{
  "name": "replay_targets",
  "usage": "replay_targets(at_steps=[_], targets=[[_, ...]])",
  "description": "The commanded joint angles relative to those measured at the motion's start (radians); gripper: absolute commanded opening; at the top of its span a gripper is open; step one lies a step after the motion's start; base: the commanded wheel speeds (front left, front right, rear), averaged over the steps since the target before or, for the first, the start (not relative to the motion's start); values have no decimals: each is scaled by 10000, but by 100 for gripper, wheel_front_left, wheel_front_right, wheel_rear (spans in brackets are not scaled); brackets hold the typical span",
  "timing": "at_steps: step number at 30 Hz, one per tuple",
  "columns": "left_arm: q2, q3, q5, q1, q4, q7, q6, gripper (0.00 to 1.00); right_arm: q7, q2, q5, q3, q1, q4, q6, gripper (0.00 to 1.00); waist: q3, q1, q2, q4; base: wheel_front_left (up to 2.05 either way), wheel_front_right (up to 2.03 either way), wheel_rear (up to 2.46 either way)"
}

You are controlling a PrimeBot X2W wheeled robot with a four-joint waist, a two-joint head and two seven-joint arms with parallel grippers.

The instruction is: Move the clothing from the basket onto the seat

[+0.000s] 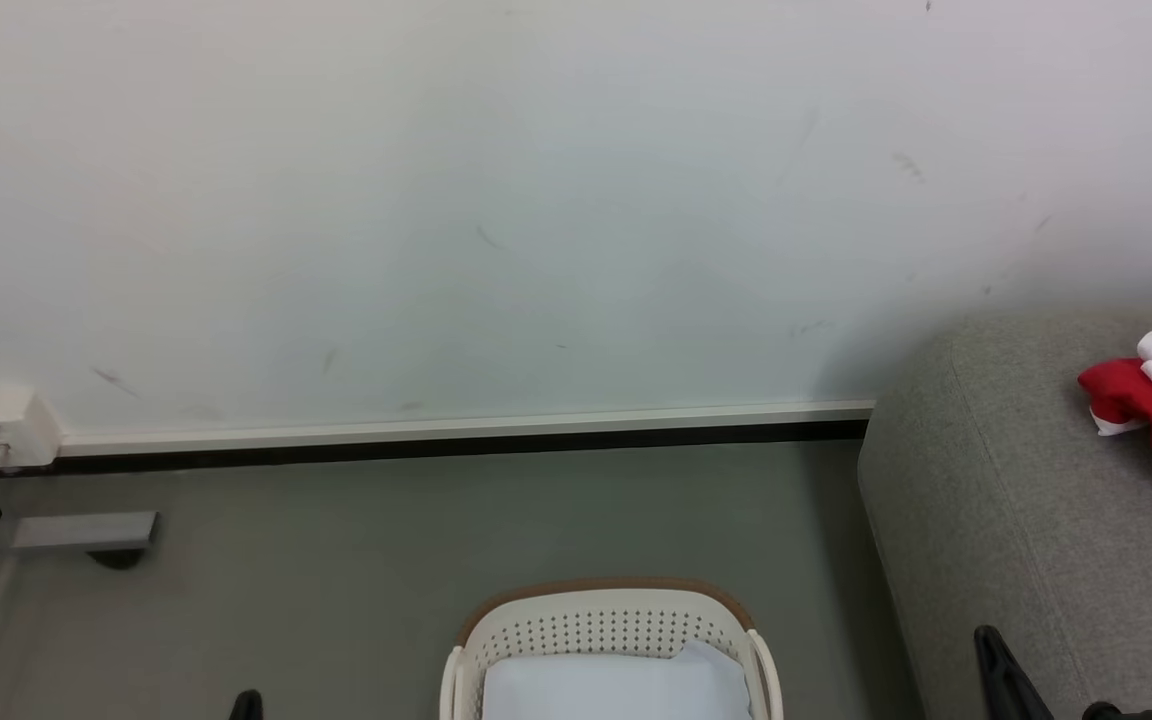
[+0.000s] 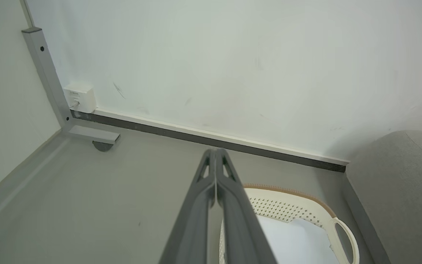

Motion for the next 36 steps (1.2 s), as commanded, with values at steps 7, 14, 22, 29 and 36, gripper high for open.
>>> replay_targets(at_steps=[7, 14, 22, 29, 36], targets=[[55, 104, -1763, -415, -140, 405, -126, 0, 408, -79, 1754, -178, -288, -223, -2, 0, 24, 0, 0, 34, 0, 0, 0], [64, 114, -2820, -571, -160, 654, -198, 0, 675, -96, 2808, -277, -397, -267, -3, 0, 43, 0, 0, 57, 0, 0, 0], [75, 150, -4115, -784, -157, 976, -287, 0, 1007, -114, 4098, -399, -528, -321, -5, 0, 68, 0, 0, 87, 0, 0, 0], [84, 185, -5147, -963, -144, 1249, -366, 0, 1279, -126, 5138, -504, -638, -366, -6, 0, 90, 0, 0, 114, 0, 0, 0], [93, 221, -6123, -1130, -131, 1499, -436, 0, 1528, -135, 6099, -602, -720, -407, -8, 0, 111, 0, 0, 141, 0, 0, 0]])
